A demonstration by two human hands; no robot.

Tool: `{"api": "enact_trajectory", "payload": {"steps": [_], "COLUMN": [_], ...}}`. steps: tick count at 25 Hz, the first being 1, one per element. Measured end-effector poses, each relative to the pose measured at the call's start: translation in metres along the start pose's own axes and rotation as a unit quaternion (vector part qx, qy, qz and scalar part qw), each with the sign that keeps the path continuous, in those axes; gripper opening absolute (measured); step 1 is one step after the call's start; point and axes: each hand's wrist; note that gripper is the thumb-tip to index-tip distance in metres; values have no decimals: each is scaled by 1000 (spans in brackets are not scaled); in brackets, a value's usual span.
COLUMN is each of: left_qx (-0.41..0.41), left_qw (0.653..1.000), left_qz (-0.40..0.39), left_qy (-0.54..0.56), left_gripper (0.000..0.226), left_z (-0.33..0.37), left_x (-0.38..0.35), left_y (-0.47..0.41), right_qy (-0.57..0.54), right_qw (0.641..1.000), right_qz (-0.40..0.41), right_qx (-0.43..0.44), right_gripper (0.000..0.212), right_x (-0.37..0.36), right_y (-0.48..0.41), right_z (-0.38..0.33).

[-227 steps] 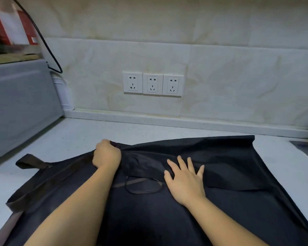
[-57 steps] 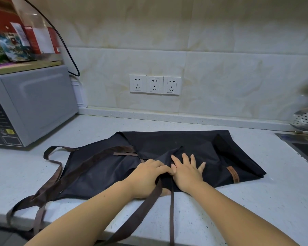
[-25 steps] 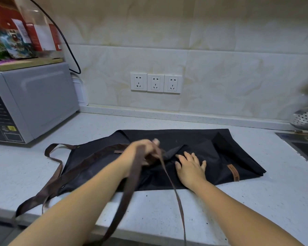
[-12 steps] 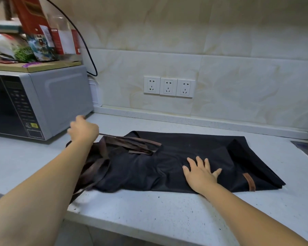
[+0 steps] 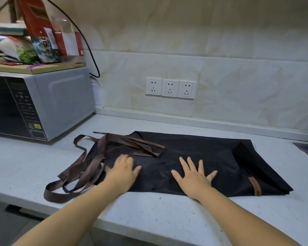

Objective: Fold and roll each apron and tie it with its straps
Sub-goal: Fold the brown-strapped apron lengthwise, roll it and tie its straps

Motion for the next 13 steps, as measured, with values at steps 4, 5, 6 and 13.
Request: {"api": "enact_trajectory", "payload": {"steps": [4,5,6,13], "left_qx": [75,48,-14,-239], "left_qw": [993,990,986,971], "left_qz": [16,56,111,10], "left_qy": [-87,-123,-125,20], "left_gripper": [40,30,30,50], "left_z": [-14,2,26,189], "left_x": [32,37,38,-22], "left_y": [-11,-10,-8,-6], "right_qy": [11,13,9,-143], "right_qw": [1000,1000,999,939], "right_qz": [-19,-27,-30,312], "right_qx": [-5,-2,3,4], "right_gripper": [69,66,61,40], "right_x": [3,6,10,59], "right_y": [-1,-1,-2,9], "right_z": [0,0,0,68]}}
Point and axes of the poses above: each hand's wrist, its own y-axis away from the middle knuckle, its own x-axis out of the back of the hand, z = x × y, and after that the axes turned 8 degrees about -z, right-handed
